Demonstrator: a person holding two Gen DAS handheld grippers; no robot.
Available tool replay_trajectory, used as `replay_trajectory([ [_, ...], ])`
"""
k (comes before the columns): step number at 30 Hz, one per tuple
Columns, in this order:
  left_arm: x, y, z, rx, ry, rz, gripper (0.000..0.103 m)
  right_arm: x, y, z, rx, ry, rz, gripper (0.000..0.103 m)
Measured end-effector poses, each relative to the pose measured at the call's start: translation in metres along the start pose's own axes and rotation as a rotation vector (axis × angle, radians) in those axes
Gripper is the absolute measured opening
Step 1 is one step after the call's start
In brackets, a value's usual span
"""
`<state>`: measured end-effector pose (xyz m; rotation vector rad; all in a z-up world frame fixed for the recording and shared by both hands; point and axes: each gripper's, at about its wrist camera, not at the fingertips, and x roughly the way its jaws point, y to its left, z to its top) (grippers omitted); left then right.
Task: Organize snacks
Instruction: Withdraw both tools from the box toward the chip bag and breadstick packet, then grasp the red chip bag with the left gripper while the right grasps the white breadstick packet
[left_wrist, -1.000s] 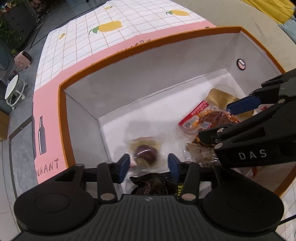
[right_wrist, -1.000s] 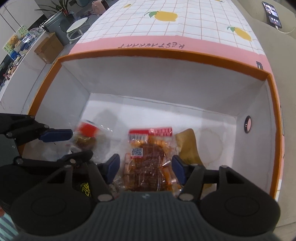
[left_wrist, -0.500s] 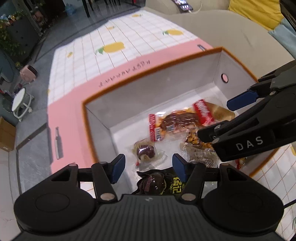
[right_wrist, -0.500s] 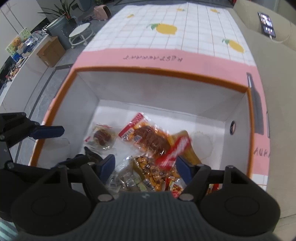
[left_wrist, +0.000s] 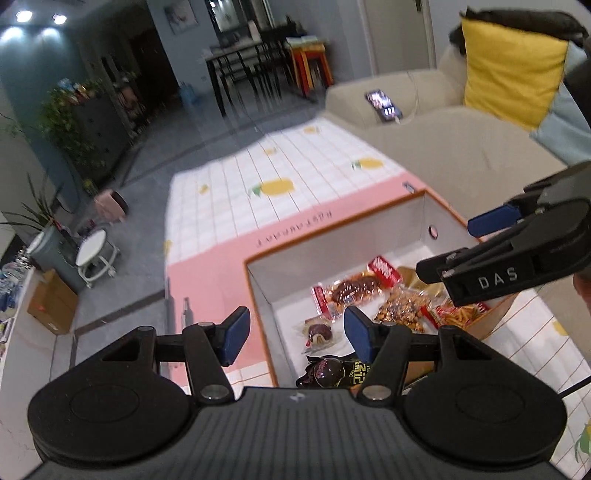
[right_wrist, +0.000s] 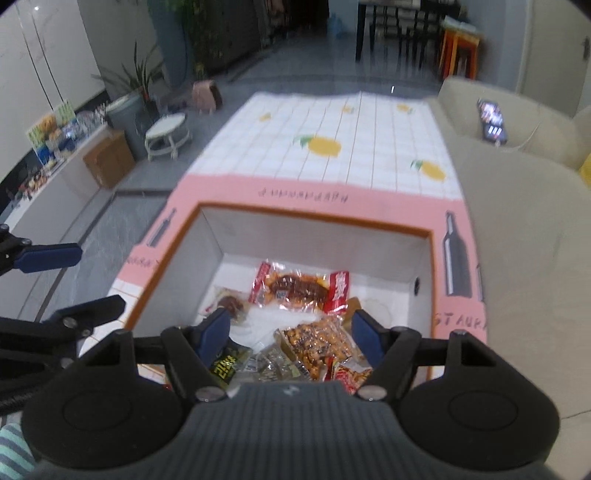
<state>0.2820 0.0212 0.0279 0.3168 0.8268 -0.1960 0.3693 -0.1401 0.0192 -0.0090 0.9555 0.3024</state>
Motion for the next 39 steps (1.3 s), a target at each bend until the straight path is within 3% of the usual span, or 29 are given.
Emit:
replay_trajectory([
  [8, -0.056, -0.008, -0.034, -0.025, -0.103, 0.057, 0.070, -0.060, 0.021, -0.050, -0.005, -0.165, -0.042, 0.072],
  [17, -0.077, 0.000, -0.092, -0.204, -0.038, 0.030, 0.070, -0.090, 0.041, -0.121, 0.027, -0.215, -0.069, 0.074],
  [29, -0.077, -0.009, -0.159, -0.219, 0.150, -0.028, 0.070, -0.075, 0.064, -0.194, -0.001, -0.067, -0.038, 0.074],
  [34, -0.064, -0.016, -0.176, -0.184, 0.228, -0.044, 0.070, -0.055, 0.075, -0.210, -0.034, -0.001, -0.046, 0.075],
  [39, -0.050, -0.009, -0.182, -0.235, 0.261, -0.073, 0.070, -0.031, 0.072, -0.211, -0.013, 0.059, -0.042, 0.075],
])
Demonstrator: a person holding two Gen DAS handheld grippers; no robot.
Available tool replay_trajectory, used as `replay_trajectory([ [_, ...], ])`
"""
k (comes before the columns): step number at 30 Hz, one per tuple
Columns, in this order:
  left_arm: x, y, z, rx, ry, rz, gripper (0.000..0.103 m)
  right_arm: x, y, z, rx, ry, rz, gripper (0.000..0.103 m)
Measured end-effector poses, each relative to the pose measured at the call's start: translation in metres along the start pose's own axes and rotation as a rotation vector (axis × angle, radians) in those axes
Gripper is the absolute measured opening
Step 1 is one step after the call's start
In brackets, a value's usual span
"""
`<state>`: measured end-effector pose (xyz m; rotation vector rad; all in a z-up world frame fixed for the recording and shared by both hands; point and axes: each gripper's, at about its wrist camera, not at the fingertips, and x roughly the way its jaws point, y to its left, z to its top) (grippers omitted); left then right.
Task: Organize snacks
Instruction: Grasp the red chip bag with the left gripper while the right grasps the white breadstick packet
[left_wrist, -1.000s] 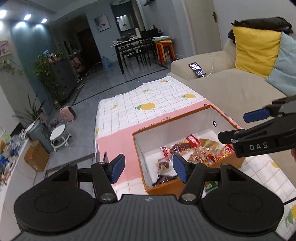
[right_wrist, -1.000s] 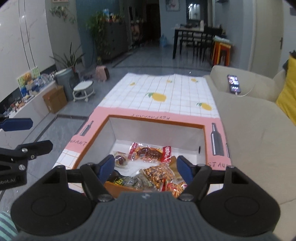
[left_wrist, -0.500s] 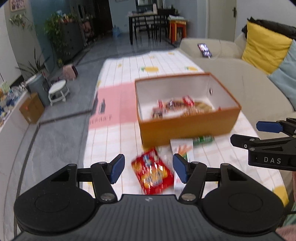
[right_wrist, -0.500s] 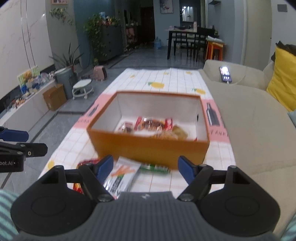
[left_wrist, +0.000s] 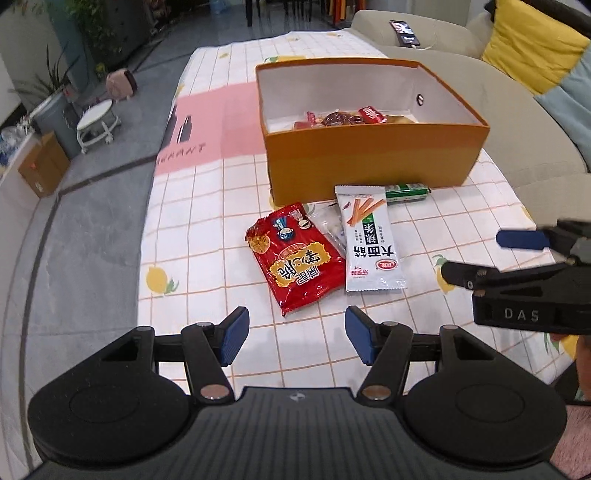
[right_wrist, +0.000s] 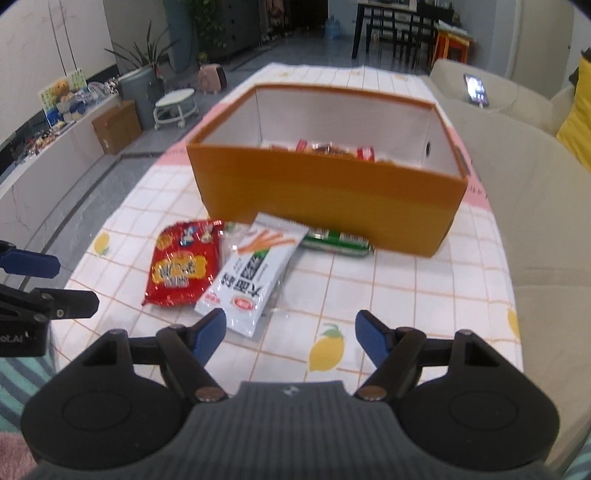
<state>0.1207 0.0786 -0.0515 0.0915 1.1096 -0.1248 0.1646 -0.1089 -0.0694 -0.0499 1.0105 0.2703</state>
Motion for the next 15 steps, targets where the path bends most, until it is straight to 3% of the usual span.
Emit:
replay_trajectory([
  [6, 0.016, 0.015, 0.018, -0.107, 0.000, -0.012, 0.070, 0.018, -0.003, 0.011, 0.067, 0.036, 0.053, 0.075],
  [15, 0.063, 0.035, 0.048, -0.251, 0.060, -0.007, 0.075, 0.060, 0.011, 0.037, 0.074, 0.084, 0.096, 0.074],
])
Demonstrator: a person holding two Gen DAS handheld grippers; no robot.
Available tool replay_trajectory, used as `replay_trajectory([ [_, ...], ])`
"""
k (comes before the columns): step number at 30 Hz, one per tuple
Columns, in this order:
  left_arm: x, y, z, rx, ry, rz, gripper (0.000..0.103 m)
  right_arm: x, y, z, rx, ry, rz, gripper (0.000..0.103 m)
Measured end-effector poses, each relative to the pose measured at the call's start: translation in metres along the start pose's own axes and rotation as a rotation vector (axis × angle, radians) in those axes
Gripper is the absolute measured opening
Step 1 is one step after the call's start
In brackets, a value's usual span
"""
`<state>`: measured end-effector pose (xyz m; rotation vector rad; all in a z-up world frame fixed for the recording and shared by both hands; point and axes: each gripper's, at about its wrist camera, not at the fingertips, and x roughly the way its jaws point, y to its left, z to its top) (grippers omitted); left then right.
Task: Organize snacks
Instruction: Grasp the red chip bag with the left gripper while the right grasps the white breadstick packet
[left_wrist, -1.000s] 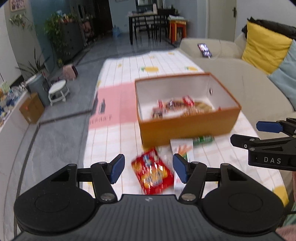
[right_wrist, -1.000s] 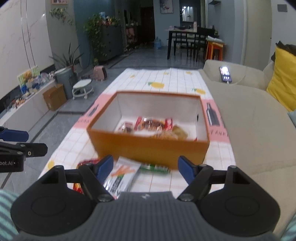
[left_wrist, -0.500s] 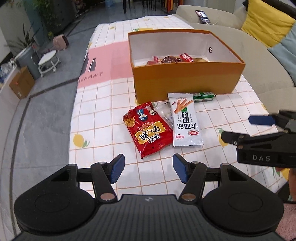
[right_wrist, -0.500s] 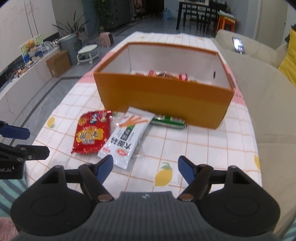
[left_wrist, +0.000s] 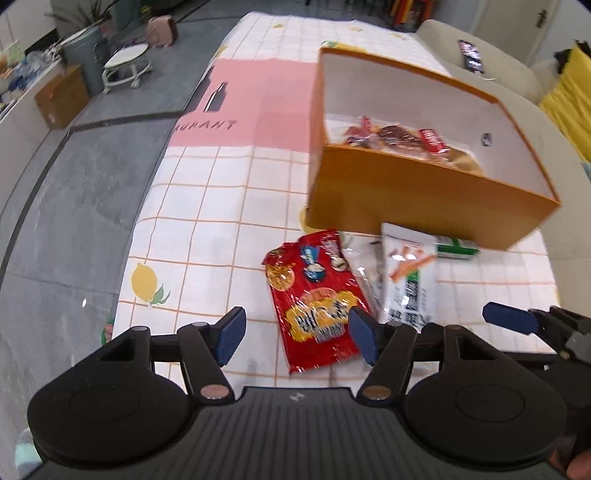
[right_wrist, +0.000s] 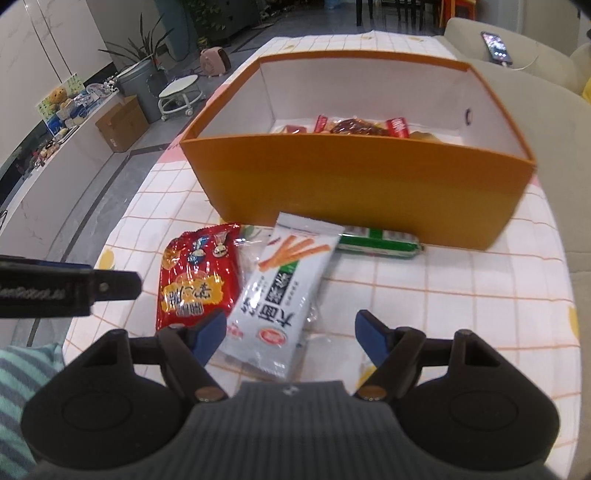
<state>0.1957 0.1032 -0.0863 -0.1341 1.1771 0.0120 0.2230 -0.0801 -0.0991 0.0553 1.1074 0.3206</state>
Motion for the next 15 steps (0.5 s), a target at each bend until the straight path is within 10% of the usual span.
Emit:
replay_trajectory([
  [15, 0.073, 0.008, 0.015, -0.188, 0.142, -0.005, 0.084, 0.069, -0.005, 0.025, 0.060, 0.105, 0.028, 0.069],
])
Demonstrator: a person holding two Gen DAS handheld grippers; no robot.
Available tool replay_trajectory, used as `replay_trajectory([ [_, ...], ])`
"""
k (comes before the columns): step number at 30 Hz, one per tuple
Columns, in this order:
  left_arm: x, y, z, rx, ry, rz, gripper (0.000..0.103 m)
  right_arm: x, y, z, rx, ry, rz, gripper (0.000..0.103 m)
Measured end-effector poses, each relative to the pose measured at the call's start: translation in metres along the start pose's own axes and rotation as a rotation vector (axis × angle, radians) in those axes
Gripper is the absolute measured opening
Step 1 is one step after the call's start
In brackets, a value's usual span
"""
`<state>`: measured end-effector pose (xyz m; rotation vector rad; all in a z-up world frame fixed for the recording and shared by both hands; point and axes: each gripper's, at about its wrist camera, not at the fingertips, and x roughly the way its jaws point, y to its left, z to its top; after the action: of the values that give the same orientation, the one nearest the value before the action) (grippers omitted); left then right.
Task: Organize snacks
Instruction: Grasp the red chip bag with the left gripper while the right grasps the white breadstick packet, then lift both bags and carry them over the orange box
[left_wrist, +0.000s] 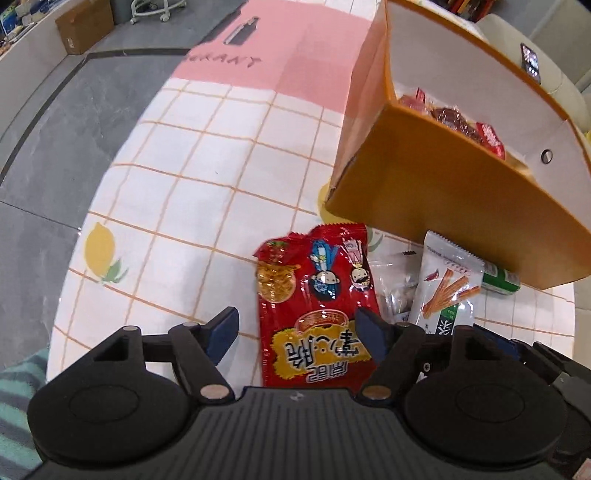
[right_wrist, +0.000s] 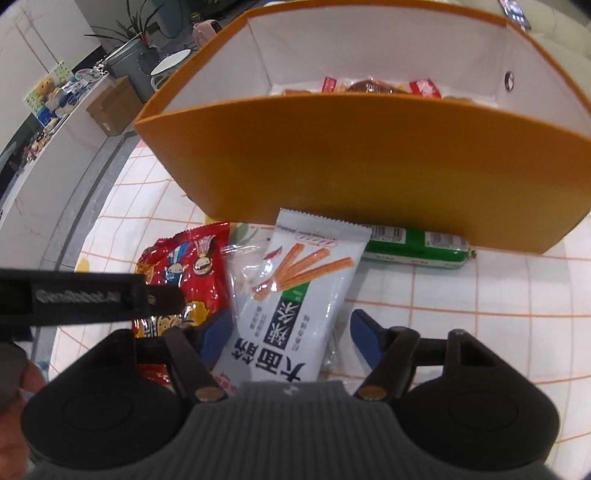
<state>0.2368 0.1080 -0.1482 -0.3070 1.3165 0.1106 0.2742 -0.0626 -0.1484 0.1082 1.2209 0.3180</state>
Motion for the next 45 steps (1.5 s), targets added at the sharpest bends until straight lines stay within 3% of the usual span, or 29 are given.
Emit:
replay_trajectory([
  [4, 0.006, -0.007, 0.001, 0.012, -0.005, 0.000, 0.094, 0.003, -0.003, 0.000, 0.010, 0.001, 0.024, 0.065],
  [9, 0.017, -0.020, 0.005, 0.021, 0.027, 0.021, 0.095, 0.005, -0.006, -0.001, 0.017, 0.005, 0.048, 0.062],
  [11, 0.020, -0.024, 0.004, 0.030, 0.031, 0.038, 0.093, 0.004, -0.006, -0.001, 0.015, 0.002, 0.053, 0.056],
  [18, 0.018, -0.020, 0.003, 0.020, 0.034, 0.008, 0.080, -0.004, -0.019, -0.005, 0.052, -0.005, 0.067, 0.051],
  [25, 0.015, -0.019, 0.000, 0.033, 0.025, -0.017, 0.079, -0.014, -0.023, -0.006, 0.045, -0.022, 0.069, 0.045],
  [36, -0.025, -0.023, -0.019, 0.065, -0.002, -0.042, 0.079, -0.039, -0.025, -0.020, 0.019, -0.035, 0.077, 0.041],
  [45, -0.067, -0.038, -0.048, 0.153, -0.042, -0.045, 0.079, -0.087, -0.030, -0.047, -0.013, -0.063, 0.076, 0.040],
])
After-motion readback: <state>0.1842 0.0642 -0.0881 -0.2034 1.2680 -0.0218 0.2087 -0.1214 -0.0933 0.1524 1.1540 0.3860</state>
